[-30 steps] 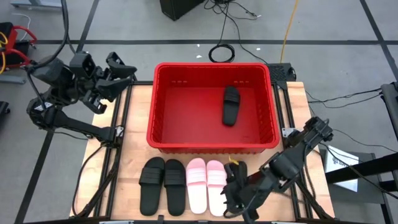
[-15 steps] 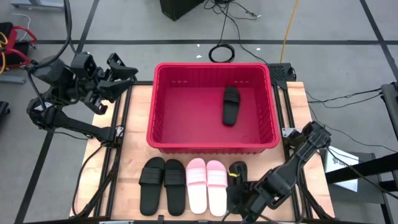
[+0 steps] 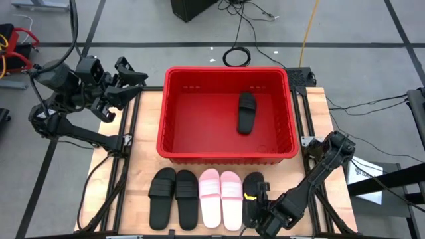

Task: Pick and place slides into bin
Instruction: Put the black slide into the red bin

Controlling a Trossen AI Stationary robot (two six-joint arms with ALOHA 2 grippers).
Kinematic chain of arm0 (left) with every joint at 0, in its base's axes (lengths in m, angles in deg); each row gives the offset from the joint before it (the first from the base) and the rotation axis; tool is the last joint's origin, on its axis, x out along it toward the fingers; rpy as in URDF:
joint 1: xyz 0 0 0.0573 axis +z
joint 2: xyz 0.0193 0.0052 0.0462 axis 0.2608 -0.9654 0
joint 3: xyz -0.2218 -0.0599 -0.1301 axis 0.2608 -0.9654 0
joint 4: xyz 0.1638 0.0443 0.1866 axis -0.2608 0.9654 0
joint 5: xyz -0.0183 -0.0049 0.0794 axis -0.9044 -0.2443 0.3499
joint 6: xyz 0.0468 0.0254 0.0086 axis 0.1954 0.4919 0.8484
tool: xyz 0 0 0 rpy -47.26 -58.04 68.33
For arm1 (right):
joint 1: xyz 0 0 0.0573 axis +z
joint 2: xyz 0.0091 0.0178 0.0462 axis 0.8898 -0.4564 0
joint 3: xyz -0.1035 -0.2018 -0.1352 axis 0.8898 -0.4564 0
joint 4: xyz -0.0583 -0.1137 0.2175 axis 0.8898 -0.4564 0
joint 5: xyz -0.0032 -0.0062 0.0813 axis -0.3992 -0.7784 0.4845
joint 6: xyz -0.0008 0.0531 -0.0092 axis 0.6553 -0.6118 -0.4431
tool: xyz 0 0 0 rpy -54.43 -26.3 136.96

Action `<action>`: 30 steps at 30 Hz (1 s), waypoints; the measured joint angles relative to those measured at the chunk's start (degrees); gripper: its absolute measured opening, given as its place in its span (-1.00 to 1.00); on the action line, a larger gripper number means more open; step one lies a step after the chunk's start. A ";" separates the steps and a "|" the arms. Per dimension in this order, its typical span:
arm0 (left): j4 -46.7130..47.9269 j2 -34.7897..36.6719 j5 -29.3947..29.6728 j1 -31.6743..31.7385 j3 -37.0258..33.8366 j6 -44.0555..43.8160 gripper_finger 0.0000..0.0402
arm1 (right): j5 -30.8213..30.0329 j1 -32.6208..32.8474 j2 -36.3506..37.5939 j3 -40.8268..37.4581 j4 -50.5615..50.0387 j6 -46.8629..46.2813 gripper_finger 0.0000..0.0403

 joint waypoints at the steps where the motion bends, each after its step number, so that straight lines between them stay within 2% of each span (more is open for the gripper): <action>1: 0.26 0.00 0.00 0.00 0.02 0.00 0.01 | -0.10 -0.04 0.00 -0.87 -0.09 -0.96 -0.38; 16: 0.56 0.00 0.04 0.00 0.01 -1.22 0.01 | -4.57 -0.07 0.00 -5.56 0.29 -1.34 -0.38; 30: 0.57 0.00 0.13 0.00 0.01 -1.07 0.01 | -4.96 -0.22 0.06 -11.35 2.25 -2.83 -0.38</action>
